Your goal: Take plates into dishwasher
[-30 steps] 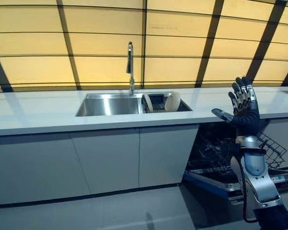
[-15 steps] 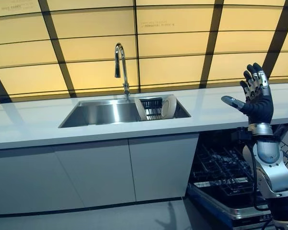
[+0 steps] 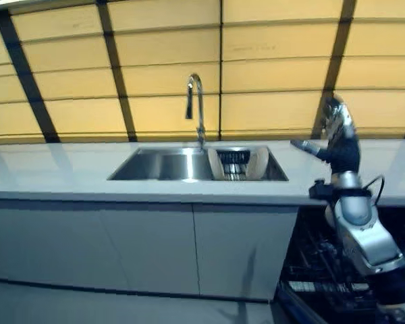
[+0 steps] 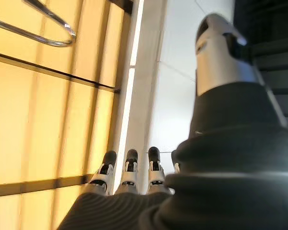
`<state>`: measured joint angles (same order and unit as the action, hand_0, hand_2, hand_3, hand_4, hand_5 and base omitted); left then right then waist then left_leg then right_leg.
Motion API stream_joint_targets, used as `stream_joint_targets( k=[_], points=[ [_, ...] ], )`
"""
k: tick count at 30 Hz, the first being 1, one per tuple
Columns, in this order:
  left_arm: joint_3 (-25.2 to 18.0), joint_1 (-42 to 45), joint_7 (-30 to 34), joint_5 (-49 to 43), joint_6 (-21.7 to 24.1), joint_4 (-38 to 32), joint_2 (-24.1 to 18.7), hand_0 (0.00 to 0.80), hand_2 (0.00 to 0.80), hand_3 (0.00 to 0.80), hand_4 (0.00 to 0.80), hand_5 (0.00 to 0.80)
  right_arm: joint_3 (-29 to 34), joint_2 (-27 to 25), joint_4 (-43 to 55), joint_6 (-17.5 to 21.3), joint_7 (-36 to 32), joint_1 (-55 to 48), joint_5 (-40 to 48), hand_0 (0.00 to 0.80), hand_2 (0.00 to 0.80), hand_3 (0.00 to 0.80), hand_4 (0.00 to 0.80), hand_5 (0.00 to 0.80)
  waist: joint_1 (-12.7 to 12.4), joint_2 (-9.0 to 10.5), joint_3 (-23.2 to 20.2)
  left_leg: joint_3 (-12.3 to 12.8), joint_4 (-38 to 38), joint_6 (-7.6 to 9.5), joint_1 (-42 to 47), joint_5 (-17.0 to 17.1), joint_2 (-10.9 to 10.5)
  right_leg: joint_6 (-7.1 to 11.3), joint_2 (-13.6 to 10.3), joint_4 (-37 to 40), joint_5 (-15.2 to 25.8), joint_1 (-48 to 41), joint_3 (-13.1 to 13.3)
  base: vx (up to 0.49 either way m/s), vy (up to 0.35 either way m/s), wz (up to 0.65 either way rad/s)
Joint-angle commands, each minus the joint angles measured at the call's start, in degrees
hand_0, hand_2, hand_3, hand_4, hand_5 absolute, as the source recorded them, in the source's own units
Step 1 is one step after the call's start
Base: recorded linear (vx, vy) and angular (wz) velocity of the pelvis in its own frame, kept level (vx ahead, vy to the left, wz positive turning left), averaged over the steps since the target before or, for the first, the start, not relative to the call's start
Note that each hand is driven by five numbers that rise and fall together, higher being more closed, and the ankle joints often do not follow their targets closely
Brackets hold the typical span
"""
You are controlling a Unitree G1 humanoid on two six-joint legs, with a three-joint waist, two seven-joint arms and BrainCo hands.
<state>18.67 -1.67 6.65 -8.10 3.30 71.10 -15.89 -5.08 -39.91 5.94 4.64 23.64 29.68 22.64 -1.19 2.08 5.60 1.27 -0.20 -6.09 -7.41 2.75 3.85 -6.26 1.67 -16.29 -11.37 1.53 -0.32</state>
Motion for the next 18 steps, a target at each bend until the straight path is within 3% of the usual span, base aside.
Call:
stream_joint_targets(
  k=[1, 4, 5, 6, 8, 11, 13, 16, 18],
  points=[
    [-0.7, 1.1, -2.2, 2.7, 1.1, 0.3, 0.0, 0.000, 0.000, 0.000, 0.000, 0.000, 3.0, -1.1, -0.1, 1.0, -0.2, 4.6, 1.5, 0.000, 0.000, 0.000, 0.000, 0.000, -0.4, 0.89, 1.0, 0.3, -2.6, -0.04, -1.0, 6.8, -0.2, 8.33, -1.9, 20.8, 10.2, -13.0, 1.7, 0.280, 0.227, -0.37],
    [-1.9, 0.8, -2.3, 2.6, 1.6, 0.6, 0.2, 0.000, 0.000, 0.000, 0.000, 0.000, 4.1, -1.5, 0.1, 1.1, -1.9, 3.1, 2.3, 0.000, 0.000, 0.000, 0.000, 0.000, -0.1, 0.87, 0.3, 1.0, -2.3, 0.01, -0.5, 5.9, 0.6, 9.08, -3.3, 20.8, 9.3, -14.1, 1.1, 0.230, 0.249, -0.31],
    [-1.1, 0.4, -1.9, 2.1, 1.6, 0.9, 0.2, 0.000, 0.000, 0.000, 0.000, 0.000, 4.8, -2.2, 0.1, 1.0, -2.2, 2.5, 2.7, 0.000, 0.000, 0.000, 0.000, 0.000, 0.3, 0.95, -0.2, 3.0, -0.8, 0.13, -1.1, 5.0, 1.1, 9.71, -4.4, 20.3, 8.5, -14.5, 0.5, 0.223, 0.291, -0.44],
    [-0.9, 0.2, -1.9, 2.3, 1.5, 0.8, 0.1, 0.000, 0.000, 0.000, 0.000, 0.000, 4.9, -2.4, 0.0, 1.1, -2.2, 2.5, 2.7, 0.000, 0.000, 0.000, 0.000, 0.000, 0.3, 1.01, -0.4, 3.3, -0.6, 0.28, -1.2, 4.6, 1.1, 9.95, -4.7, 20.1, 8.3, -14.5, 0.4, 0.263, 0.383, -0.41],
    [-0.5, -0.8, -1.5, 2.6, 0.8, 0.9, -0.3, 0.000, 0.000, 0.000, 0.000, 0.000, 4.8, -2.7, -0.9, 2.0, -1.8, 2.4, 2.8, 0.000, 0.000, 0.000, 0.000, 0.000, 0.4, 1.15, -0.9, 3.9, -0.5, 0.94, -1.1, 3.4, 0.8, 10.91, -6.3, 18.4, 7.4, -14.0, 0.0, 0.192, 0.289, -0.28],
    [-0.5, -1.8, -1.3, 3.1, 0.7, 0.5, -1.0, 0.000, 0.000, 0.000, 0.000, 0.000, 6.9, -2.6, 0.3, 3.4, -1.7, -1.6, 2.7, 0.000, 0.000, 0.000, 0.000, 0.000, 0.5, 2.16, -1.5, 4.5, 3.5, 3.55, -2.0, 0.5, -1.5, 13.63, -9.6, 15.8, 8.1, -13.6, -0.2, 0.189, 0.272, -0.51],
    [0.2, -2.5, -1.7, 4.0, -0.1, 0.5, -1.4, 0.000, 0.000, 0.000, 0.000, 0.000, 8.5, -2.7, 0.9, 4.1, -1.8, -4.0, 4.6, 0.000, 0.000, 0.000, 0.000, 0.000, 1.0, 2.84, -2.2, 4.7, 2.8, 5.16, -0.6, -0.4, -2.7, 14.62, -12.4, 10.6, 13.1, -10.7, -0.5, 0.193, 0.279, -0.07],
    [1.0, -2.5, -2.2, 3.5, -0.5, 1.3, -2.4, 0.000, 0.000, 0.000, 0.000, 0.000, 10.0, -1.3, 0.2, 4.7, -2.9, -5.5, 4.5, 0.000, 0.000, 0.000, 0.000, 0.000, 1.6, 1.64, -2.3, 3.4, 1.5, 7.04, 2.5, -1.3, -3.9, 13.71, -14.7, -1.8, 20.7, -4.4, -0.8, 0.235, 0.332, -0.13],
    [1.0, -2.2, -2.8, 3.7, -1.0, 1.4, -2.8, 0.000, 0.000, 0.000, 0.000, 0.000, 10.0, -0.7, -0.7, 4.5, -3.2, -5.5, 4.2, 0.000, 0.000, 0.000, 0.000, 0.000, 1.6, 0.67, -2.0, 3.2, 0.6, 7.66, 4.5, -2.1, -4.1, 13.65, -15.5, -8.0, 22.2, -0.8, -2.2, 0.205, 0.276, -0.22]
  ],
)
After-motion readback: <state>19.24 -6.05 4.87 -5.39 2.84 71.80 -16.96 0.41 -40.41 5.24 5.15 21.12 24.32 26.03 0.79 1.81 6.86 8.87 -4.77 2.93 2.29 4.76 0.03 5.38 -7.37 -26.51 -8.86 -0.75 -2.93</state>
